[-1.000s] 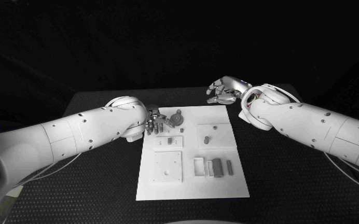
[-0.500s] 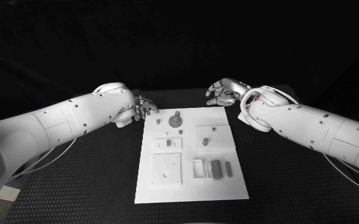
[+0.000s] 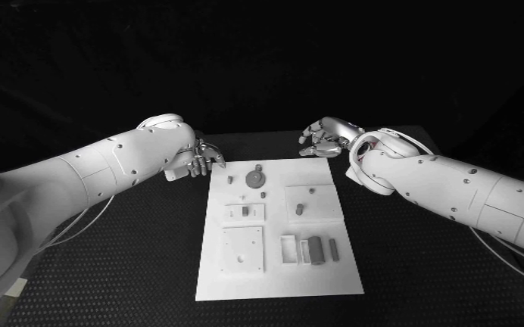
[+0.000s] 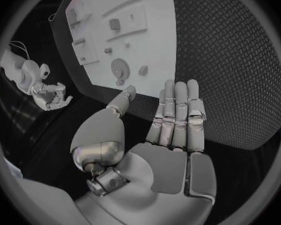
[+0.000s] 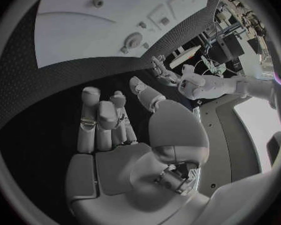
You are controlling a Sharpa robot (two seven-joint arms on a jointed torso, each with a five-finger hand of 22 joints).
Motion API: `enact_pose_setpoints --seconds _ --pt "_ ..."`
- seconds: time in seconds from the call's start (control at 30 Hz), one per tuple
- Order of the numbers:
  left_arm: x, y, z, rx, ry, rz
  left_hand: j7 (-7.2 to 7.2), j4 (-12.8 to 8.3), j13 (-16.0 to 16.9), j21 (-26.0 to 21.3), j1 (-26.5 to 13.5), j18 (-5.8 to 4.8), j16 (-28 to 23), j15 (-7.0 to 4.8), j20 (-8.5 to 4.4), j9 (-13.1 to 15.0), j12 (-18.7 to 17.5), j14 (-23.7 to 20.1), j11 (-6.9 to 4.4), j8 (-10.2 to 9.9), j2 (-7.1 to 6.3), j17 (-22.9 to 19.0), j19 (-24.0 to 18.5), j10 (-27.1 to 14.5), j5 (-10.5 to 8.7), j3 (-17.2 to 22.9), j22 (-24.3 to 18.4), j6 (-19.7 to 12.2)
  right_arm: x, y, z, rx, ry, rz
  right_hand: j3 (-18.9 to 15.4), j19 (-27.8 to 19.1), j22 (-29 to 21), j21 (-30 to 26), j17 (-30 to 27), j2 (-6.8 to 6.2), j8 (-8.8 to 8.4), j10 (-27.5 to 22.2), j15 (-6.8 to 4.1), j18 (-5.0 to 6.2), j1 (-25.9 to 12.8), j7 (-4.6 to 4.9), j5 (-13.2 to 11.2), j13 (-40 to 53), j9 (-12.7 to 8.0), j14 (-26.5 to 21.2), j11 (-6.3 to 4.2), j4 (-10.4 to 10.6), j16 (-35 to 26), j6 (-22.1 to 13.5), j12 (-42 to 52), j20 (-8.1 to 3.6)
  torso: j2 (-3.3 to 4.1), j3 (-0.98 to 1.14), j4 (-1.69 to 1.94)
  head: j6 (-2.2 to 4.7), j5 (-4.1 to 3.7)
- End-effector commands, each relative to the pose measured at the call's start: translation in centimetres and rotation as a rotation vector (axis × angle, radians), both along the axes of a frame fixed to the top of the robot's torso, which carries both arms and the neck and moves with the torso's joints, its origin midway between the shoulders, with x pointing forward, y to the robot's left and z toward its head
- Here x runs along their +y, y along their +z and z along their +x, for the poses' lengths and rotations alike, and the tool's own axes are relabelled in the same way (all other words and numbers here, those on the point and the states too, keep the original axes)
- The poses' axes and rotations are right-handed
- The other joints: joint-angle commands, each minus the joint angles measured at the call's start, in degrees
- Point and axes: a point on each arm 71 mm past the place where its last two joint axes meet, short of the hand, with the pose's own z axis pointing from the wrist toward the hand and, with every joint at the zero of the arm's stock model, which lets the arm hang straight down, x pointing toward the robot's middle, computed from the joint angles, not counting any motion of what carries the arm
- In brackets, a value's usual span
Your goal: Assemble the parts on the task board
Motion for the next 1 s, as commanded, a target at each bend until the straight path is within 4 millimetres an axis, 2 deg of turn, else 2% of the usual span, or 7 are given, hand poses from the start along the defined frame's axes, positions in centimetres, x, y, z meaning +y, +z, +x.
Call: enact_pose_setpoints --seconds 0.03,0.07,0.13,0.37,0.57,0.83,1.0 --pt "-0.6 -0.3 -0.1 0.069 -0.047 0.003 0.22 0.4 -0.5 -0.3 0.0 0.26 -0.4 0.41 0.45 -0.2 -0.5 -1.0 0.22 -0.4 -0.66 -0.4 -1.0 -1.0 -0.35 0.1 -0.3 -0.9 0.1 0.0 0.0 0.001 0.008 0.001 0.0 0.1 0.9 -0.2 0.1 -0.07 -0.39 0.0 0.21 1.66 -0.6 0.76 0.0 -0.1 -0.1 0.1 0.18 0.4 -0.3 0.4 0.2 -0.3 0.01 -0.05 -0.09 -0.04 -0.01" --pt "-0.7 -0.3 0.0 0.072 -0.05 0.004 0.41 0.6 -0.7 -0.3 -0.1 0.36 -0.6 0.7 0.73 -0.4 -0.8 -1.5 0.44 -0.4 -0.86 -0.6 -1.5 -1.5 -0.7 0.2 -0.6 -1.3 0.1 0.0 0.0 0.001 0.007 0.001 0.0 0.1 0.9 -0.2 0.1 -0.09 -0.39 0.0 0.21 1.66 -0.6 0.76 0.0 -0.1 -0.1 0.1 0.18 0.4 -0.3 0.4 0.2 -0.3 0.0 -0.01 -0.1 -0.04 -0.01" --pt "-0.9 -0.4 0.1 0.075 -0.053 0.003 0.67 1.2 -1.2 -0.2 -0.3 0.67 -0.5 1.03 1.11 -0.8 -0.9 -1.9 0.64 -0.5 -1.43 -1.0 -2.0 -1.8 -3.58 0.5 -0.9 -2.1 0.1 0.0 0.0 0.0 0.008 0.002 0.0 0.1 0.9 -0.2 0.1 -0.12 -0.4 0.0 0.21 1.66 -0.6 0.76 0.0 -0.1 -0.1 0.1 0.18 0.4 -0.3 0.4 0.2 -0.3 0.03 -0.02 -0.11 -0.04 -0.1" --pt "-1.7 -0.5 0.6 0.042 -0.05 0.0 0.63 2.9 -1.6 0.0 -1.1 1.07 0.1 1.12 1.32 -1.4 -0.5 -2.1 0.59 0.1 -2.46 -1.4 -2.0 -1.7 -6.92 0.9 -1.4 -2.1 0.2 0.0 -0.1 0.0 0.01 0.003 0.0 0.1 0.9 -0.2 0.1 -0.2 -0.42 0.0 0.22 1.66 -0.7 0.77 0.0 -0.1 -0.1 0.1 0.19 0.4 -0.3 0.4 0.2 -0.3 0.0 -0.01 -0.09 -0.15 -0.38" --pt "-2.2 -0.5 0.7 0.038 -0.055 -0.003 0.49 3.3 -1.7 0.0 -1.0 1.14 0.2 1.1 1.31 -1.5 -0.4 -2.0 0.51 0.5 -2.31 -1.5 -1.9 -1.6 -6.99 1.1 -1.4 -1.8 0.3 0.0 -0.1 0.0 0.011 0.003 0.0 0.1 0.9 -0.2 0.1 -0.21 -0.42 0.0 0.22 1.66 -0.7 0.77 0.0 -0.1 -0.1 0.1 0.19 0.4 -0.3 0.4 0.2 -0.31 0.05 0.01 -0.02 -0.25 -0.55" --pt "-2.8 -0.9 0.8 0.052 -0.077 0.026 -1.02 2.6 -2.1 0.3 -0.6 1.17 1.3 0.62 0.94 -2.0 0.4 -1.3 -0.2 2.7 0.26 -1.9 -1.0 -0.6 -5.23 0.3 -1.1 1.9 0.3 0.1 -0.1 0.0 0.012 0.004 0.0 0.1 0.9 -0.2 0.1 -0.23 -0.42 0.0 0.22 1.66 -0.7 0.77 0.0 -0.1 -0.1 0.1 0.19 0.5 -0.3 0.4 0.2 -0.31 0.1 0.01 0.0 -0.52 -0.73" --pt "-2.8 -1.4 0.8 0.059 -0.082 0.043 -1.54 2.6 -2.3 0.4 -0.9 1.13 1.7 0.46 0.77 -2.4 0.7 -1.1 -0.36 3.1 0.83 -2.1 -0.7 -0.3 -5.17 0.0 -0.9 3.3 0.3 0.1 -0.1 -0.001 0.011 0.004 0.0 0.1 0.9 -0.2 0.1 -0.24 -0.42 0.0 0.22 1.66 -0.7 0.77 0.0 -0.1 -0.1 0.1 0.19 0.5 -0.3 0.4 0.2 -0.32 0.15 -0.04 -0.11 -0.72 -0.83"
